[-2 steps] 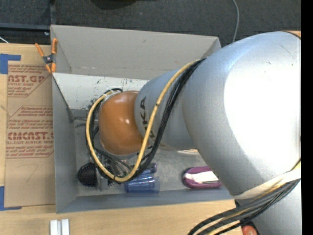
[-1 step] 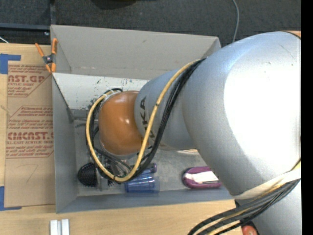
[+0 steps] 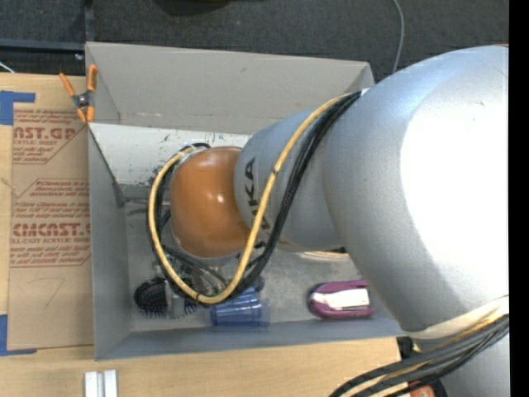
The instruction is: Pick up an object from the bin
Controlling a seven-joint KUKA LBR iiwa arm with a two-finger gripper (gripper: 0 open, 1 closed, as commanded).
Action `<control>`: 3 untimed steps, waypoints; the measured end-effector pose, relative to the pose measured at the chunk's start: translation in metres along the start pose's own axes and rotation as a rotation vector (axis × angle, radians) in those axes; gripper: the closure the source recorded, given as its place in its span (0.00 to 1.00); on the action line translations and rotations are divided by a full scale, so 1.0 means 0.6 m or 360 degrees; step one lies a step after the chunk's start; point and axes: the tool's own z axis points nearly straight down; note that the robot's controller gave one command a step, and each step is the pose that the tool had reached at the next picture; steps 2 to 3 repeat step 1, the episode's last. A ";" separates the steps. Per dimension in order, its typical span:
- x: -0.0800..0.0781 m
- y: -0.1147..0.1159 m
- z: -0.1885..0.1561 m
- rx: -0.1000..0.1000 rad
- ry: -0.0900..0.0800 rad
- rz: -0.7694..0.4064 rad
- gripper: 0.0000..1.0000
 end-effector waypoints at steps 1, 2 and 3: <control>-0.001 0.001 -0.058 0.0000 -0.0004 -0.0001 1.00; -0.001 0.001 -0.058 0.0000 -0.0004 -0.0001 1.00; -0.001 0.001 -0.058 0.0000 -0.0004 -0.0001 1.00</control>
Offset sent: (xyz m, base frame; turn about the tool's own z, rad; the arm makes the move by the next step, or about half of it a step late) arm 0.0002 0.0001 0.0910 -0.0006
